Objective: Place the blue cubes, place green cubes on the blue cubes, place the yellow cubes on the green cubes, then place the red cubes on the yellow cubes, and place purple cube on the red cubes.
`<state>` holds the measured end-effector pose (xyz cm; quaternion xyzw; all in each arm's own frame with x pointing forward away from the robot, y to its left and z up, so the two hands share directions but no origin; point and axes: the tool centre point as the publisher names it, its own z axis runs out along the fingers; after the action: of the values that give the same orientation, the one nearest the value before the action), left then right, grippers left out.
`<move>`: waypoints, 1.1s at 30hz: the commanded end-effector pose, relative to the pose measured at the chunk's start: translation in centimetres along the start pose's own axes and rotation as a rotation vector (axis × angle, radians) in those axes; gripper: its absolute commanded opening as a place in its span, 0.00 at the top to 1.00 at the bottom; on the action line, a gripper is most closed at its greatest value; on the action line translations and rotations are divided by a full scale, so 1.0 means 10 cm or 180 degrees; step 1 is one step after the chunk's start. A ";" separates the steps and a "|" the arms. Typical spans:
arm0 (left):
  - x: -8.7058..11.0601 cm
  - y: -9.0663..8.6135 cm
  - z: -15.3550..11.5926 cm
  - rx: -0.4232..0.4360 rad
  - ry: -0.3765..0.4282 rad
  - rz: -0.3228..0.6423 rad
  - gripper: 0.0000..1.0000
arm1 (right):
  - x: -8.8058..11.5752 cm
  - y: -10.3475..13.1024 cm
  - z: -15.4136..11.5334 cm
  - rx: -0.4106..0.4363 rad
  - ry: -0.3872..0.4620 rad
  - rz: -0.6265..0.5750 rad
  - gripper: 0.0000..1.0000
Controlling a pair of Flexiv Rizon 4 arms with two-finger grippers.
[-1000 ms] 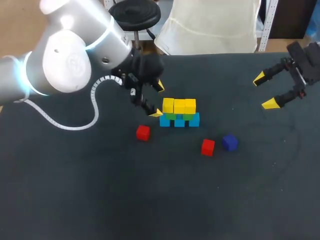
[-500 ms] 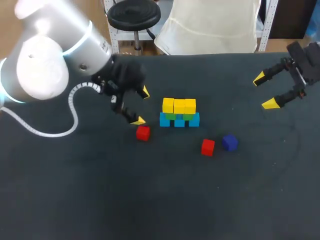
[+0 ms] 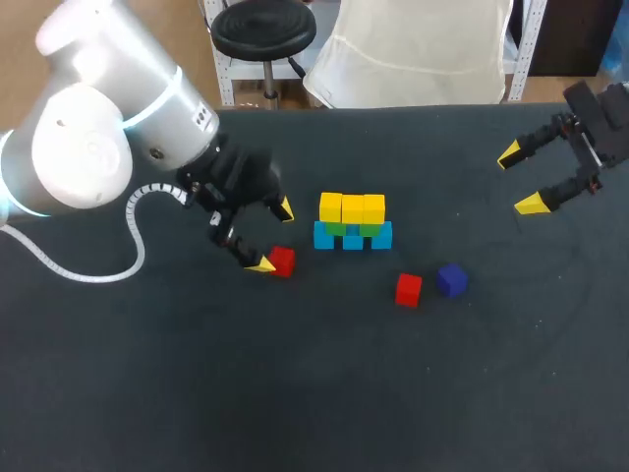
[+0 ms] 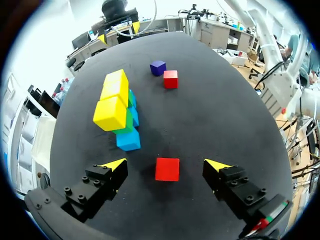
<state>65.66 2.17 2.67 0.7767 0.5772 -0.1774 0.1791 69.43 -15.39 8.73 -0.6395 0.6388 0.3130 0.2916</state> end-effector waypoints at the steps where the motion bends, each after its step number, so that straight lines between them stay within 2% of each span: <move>1: 0.04 0.00 0.06 0.0015 -0.0007 0.0033 0.00 | 0.00 -0.01 0.00 -0.0004 -0.0005 -0.0003 0.00; 9: 0.09 -0.09 0.12 0.0032 0.0017 0.0080 0.00 | 0.00 -0.01 0.00 -0.0004 -0.0005 -0.0003 0.00; 16: 0.12 -0.08 0.14 0.0029 0.0025 0.0107 0.01 | 0.00 -0.01 0.00 -0.0004 -0.0005 -0.0003 0.00; 17: 0.13 -0.08 0.14 0.0025 0.0026 0.0110 0.12 | 0.00 -0.01 0.00 -0.0004 -0.0005 -0.0003 0.00; 20: 0.13 -0.07 0.14 0.0030 0.0053 0.0118 0.32 | 0.00 -0.01 0.00 -0.0004 -0.0005 -0.0003 0.00; 22: 0.14 -0.07 0.15 0.0032 0.0049 0.0113 0.33 | 0.00 -0.01 0.00 -0.0004 -0.0005 -0.0003 0.00; 24: 0.13 -0.06 0.17 0.0034 0.0048 0.0119 0.47 | 0.00 -0.01 0.00 -0.0004 -0.0005 -0.0003 0.00; 25: 0.12 -0.06 0.18 0.0044 0.0055 0.0126 0.47 | 0.00 -0.01 0.00 -0.0004 -0.0005 -0.0003 0.00; 29: 0.11 -0.06 0.21 0.0055 0.0054 0.0141 0.60 | 0.00 -0.01 0.00 -0.0004 -0.0005 -0.0003 0.00; 32: 0.11 -0.05 0.22 0.0045 0.0047 0.0139 1.00 | 0.00 -0.01 0.00 -0.0004 -0.0005 -0.0003 0.00; 33: 0.11 -0.05 0.22 0.0040 0.0045 0.0139 1.00 | 0.00 -0.01 0.00 -0.0004 -0.0005 -0.0003 0.00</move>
<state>65.16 2.19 0.37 0.7912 0.5607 -0.1714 0.1739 69.43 -15.39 8.74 -0.6395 0.6388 0.3130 0.2916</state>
